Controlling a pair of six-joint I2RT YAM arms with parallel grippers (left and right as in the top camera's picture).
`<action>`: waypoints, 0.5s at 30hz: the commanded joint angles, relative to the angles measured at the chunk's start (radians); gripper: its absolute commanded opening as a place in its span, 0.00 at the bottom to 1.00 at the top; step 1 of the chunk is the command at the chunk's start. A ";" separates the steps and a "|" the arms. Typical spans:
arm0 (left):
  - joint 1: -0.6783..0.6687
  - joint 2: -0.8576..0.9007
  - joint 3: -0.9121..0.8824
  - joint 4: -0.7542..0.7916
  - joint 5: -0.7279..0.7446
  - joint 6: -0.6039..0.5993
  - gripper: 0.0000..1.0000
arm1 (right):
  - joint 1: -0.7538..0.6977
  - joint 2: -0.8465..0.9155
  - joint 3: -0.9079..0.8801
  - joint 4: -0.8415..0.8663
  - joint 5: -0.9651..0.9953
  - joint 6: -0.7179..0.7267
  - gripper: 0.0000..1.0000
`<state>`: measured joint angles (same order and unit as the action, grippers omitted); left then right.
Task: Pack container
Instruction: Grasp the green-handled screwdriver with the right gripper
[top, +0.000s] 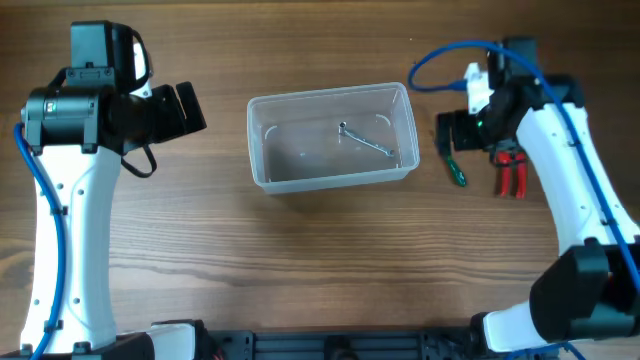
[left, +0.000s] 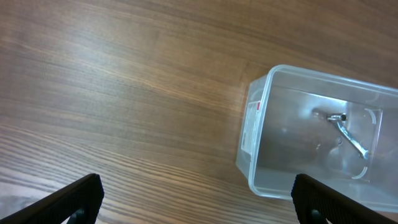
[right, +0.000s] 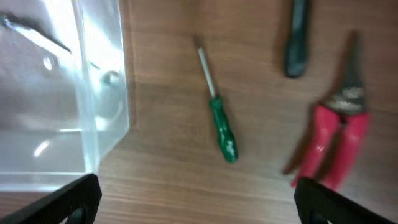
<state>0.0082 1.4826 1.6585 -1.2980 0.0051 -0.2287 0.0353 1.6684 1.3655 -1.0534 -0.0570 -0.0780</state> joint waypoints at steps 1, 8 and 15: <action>-0.003 -0.009 0.011 0.004 -0.010 0.020 1.00 | -0.002 0.006 -0.093 0.076 -0.050 -0.084 0.99; -0.003 -0.009 0.011 0.003 -0.010 0.019 1.00 | -0.009 0.078 -0.148 0.145 -0.040 -0.132 0.99; -0.003 -0.009 0.011 0.003 -0.010 0.015 1.00 | -0.031 0.197 -0.148 0.183 0.046 -0.138 0.98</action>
<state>0.0082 1.4826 1.6585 -1.2972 0.0048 -0.2287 0.0143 1.8122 1.2251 -0.8810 -0.0586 -0.1909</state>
